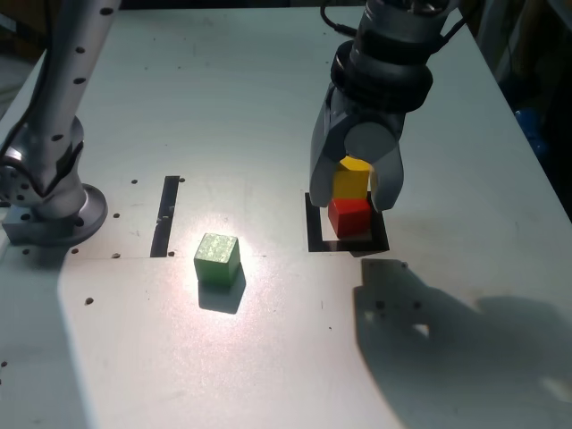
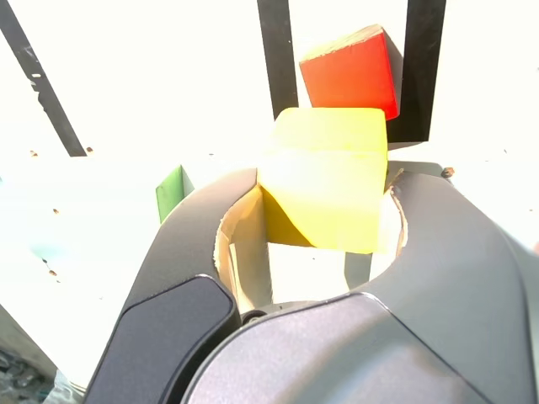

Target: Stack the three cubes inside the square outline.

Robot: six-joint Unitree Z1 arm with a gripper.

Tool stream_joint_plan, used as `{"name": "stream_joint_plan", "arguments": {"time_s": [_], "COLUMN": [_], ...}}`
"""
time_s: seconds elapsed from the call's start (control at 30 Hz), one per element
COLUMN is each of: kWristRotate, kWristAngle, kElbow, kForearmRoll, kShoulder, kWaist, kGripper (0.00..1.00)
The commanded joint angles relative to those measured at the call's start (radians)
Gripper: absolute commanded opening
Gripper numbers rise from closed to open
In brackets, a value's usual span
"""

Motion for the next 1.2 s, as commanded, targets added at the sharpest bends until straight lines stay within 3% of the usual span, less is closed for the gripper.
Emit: {"name": "stream_joint_plan", "arguments": {"time_s": [0.0,0.8,0.87,1.03,1.07,1.17], "kWristRotate": [0.006,0.038,0.042,0.052,0.052,0.053], "kWristAngle": [-0.006,-0.038,-0.039,-0.04,-0.041,-0.04], "kElbow": [-0.004,0.029,0.036,0.059,0.063,0.071], "kForearmRoll": [0.001,-0.039,-0.047,-0.066,-0.068,-0.073], "kShoulder": [-0.001,0.052,0.053,0.05,0.05,0.047], "kWaist": [0.022,0.067,0.067,0.067,0.067,0.067], "kGripper": [0.32,0.33,0.45,0.93,0.98,1.0]}}
